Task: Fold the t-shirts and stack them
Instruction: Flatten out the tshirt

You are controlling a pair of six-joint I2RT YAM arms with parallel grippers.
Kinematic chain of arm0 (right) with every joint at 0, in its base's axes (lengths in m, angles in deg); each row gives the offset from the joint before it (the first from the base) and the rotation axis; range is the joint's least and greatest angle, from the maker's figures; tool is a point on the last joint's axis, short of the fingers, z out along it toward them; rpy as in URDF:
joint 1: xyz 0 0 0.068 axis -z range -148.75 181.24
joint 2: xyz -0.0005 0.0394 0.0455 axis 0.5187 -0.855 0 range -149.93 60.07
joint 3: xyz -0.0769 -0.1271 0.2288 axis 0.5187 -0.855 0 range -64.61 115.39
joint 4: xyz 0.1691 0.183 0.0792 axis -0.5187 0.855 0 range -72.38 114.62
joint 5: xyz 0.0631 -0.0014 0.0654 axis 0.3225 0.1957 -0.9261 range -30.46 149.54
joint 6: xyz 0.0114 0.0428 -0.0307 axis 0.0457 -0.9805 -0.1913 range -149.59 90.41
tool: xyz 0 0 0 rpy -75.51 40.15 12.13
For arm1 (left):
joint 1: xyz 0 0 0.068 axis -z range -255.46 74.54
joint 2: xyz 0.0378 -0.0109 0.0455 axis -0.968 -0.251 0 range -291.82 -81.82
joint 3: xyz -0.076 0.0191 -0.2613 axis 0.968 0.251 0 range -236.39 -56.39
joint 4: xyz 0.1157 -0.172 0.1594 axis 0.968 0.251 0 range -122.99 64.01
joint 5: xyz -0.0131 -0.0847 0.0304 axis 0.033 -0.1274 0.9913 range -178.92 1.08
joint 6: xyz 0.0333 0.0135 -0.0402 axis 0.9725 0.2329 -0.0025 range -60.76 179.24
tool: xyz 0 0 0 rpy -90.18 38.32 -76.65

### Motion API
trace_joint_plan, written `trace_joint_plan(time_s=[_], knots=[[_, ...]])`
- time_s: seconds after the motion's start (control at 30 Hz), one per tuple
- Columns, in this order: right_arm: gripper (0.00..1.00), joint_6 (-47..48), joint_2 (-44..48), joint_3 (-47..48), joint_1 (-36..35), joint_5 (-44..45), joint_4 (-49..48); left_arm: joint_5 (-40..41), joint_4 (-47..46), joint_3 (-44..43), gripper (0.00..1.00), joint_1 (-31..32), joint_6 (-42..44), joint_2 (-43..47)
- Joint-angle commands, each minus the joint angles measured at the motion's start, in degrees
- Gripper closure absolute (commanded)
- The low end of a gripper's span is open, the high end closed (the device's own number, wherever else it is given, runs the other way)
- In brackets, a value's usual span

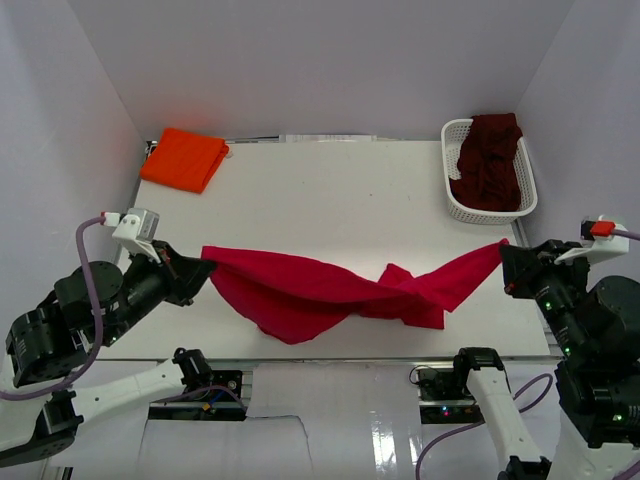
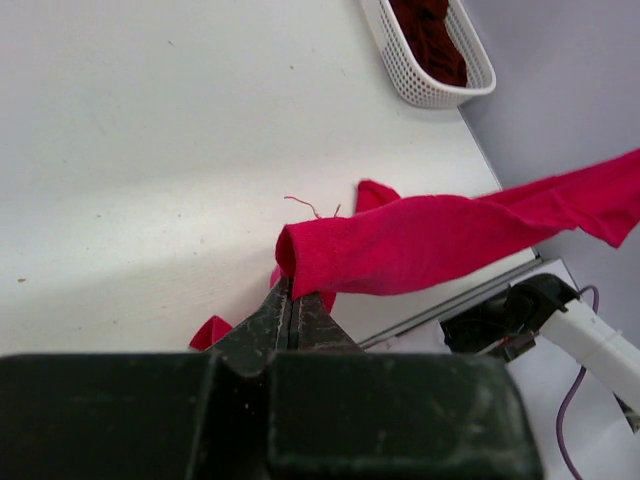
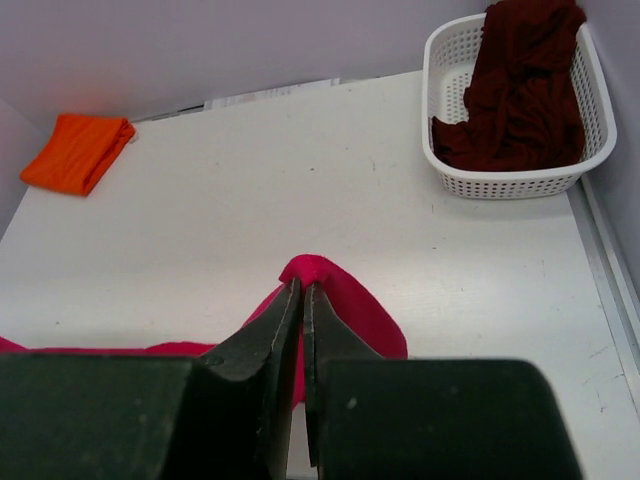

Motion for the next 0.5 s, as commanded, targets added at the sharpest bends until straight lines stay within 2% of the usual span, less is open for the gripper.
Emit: trace_joint_plan(time_s=[0.0,0.23,0.37,0.47], knots=[[0.92,0.4,1.0,-2.4,0.1,3.4,-5.6,4.7,-2.8,1.6,1.0,-0.7,0.0,1.5],[0.92,0.2,-2.4,-7.5,0.1,3.3,-11.8,15.3,-3.1,1.7,1.0,-0.7,1.6,-0.9],[0.92,-0.8,-11.5,-8.1,0.1,0.0,-13.4,19.9,-6.3,2.5,1.0,-0.3,4.6,-3.9],[0.92,-2.0,-17.1,-10.5,0.1,-5.0,-14.4,18.9,-9.3,6.5,1.0,-0.2,4.3,-5.9]])
